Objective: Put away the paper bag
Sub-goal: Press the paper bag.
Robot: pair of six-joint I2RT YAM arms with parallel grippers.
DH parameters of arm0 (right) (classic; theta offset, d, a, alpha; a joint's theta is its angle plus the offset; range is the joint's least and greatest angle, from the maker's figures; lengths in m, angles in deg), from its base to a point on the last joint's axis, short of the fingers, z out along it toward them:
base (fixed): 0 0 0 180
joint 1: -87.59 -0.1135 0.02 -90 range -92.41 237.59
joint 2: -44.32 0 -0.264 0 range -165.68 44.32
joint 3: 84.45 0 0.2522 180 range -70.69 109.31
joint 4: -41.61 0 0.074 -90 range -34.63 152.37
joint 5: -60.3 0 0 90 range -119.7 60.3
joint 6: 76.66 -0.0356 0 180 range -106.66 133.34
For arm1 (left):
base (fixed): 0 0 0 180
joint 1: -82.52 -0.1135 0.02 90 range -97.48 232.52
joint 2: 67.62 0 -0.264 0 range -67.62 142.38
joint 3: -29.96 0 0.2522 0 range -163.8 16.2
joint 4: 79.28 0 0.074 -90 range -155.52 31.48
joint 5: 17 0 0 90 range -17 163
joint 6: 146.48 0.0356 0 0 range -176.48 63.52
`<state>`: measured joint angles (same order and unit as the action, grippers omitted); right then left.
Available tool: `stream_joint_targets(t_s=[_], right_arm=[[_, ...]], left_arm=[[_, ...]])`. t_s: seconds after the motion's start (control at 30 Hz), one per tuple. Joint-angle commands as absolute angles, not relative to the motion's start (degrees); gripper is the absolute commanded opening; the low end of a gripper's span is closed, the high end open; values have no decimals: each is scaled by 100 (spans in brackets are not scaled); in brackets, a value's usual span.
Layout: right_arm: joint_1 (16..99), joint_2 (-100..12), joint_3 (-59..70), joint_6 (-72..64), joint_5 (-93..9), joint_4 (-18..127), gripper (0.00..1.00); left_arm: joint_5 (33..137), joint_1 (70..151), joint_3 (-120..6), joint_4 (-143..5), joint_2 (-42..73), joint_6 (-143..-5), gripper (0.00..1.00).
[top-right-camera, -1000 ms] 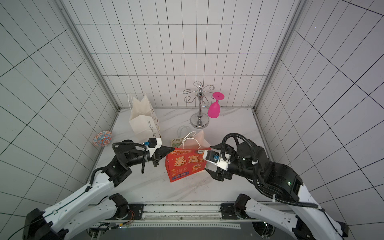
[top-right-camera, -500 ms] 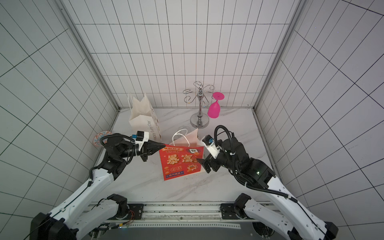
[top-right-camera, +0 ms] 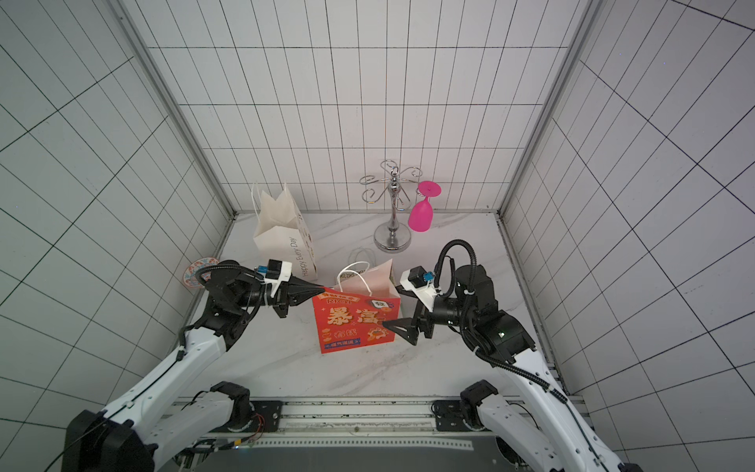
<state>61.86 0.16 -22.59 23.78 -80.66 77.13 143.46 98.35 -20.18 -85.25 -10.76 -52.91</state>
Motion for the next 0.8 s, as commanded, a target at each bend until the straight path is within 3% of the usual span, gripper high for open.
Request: stream_joint_targets(t_s=[0.0,0.13,0.37,0.43,0.6,0.77], right_arm=[[6238,-65,-2696,2194,-8773,6811,96],[6170,-419,-2858,1985,-9138,6163,91],[5956,-546,-2911,2156,-8986,6117,90],[5986,-221,-2920,2322,-8474,6397,91],[6039,1159,-3122,2269,-5988,7110,98],[6035,1709,-3565,1661,-5950,6992,98]], left_arm=[[14533,9885,-1950,-8629,-1037,-5121,0],[14565,9919,-1951,-8632,-1010,-5120,0],[14509,9957,-1949,-8634,-1031,-5101,0],[14496,9948,-1953,-8648,-1105,-5094,0],[14512,9930,-1905,-8896,-1405,-5262,0],[14512,9930,-1866,-9412,-1545,-5661,0]])
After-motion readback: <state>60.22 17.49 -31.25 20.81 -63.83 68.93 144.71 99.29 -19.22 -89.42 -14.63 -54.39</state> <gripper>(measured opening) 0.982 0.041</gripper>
